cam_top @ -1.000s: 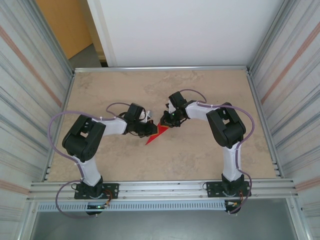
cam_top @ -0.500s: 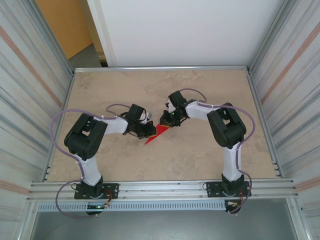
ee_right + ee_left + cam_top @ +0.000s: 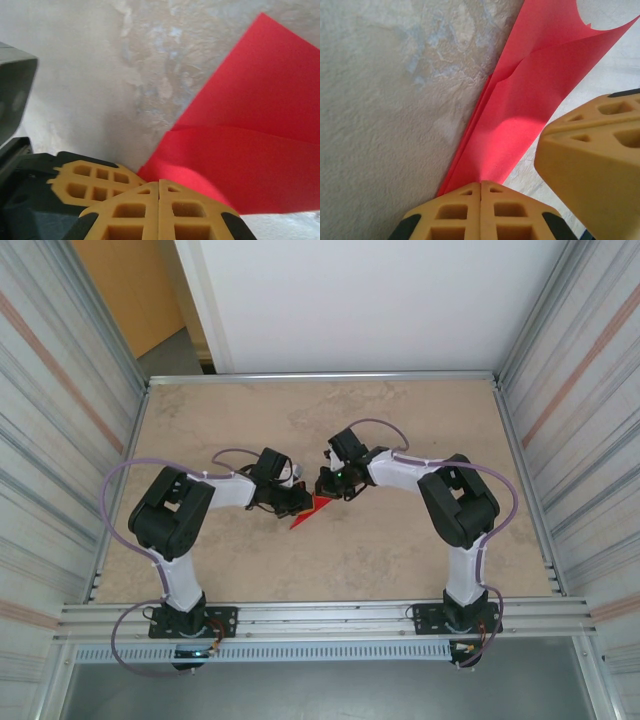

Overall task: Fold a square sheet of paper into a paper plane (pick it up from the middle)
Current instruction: Fold the wing for the fifth time at the center of the table.

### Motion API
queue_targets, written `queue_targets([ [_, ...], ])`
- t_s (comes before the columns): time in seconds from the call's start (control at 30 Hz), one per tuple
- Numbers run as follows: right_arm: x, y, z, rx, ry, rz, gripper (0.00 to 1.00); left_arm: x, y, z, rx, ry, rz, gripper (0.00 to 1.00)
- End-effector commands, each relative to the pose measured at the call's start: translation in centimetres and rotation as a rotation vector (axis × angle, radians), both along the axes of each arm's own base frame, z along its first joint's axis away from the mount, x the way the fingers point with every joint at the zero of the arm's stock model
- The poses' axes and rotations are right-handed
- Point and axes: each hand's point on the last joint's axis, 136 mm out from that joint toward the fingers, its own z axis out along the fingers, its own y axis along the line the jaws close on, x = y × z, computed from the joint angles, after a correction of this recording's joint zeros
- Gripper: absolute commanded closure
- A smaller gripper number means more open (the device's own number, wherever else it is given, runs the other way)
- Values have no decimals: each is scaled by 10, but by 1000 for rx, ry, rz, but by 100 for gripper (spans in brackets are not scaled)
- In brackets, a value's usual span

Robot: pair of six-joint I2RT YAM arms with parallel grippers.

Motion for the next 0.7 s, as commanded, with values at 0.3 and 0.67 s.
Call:
queue_targets([
  [0.3,-6,3,-12,-16,13,-10,98,-10,19,-26,88,89,37,99],
  [0.67,-11,-10,-37,-63,35,-27,98,-14,22,-29,102,103,40,99],
])
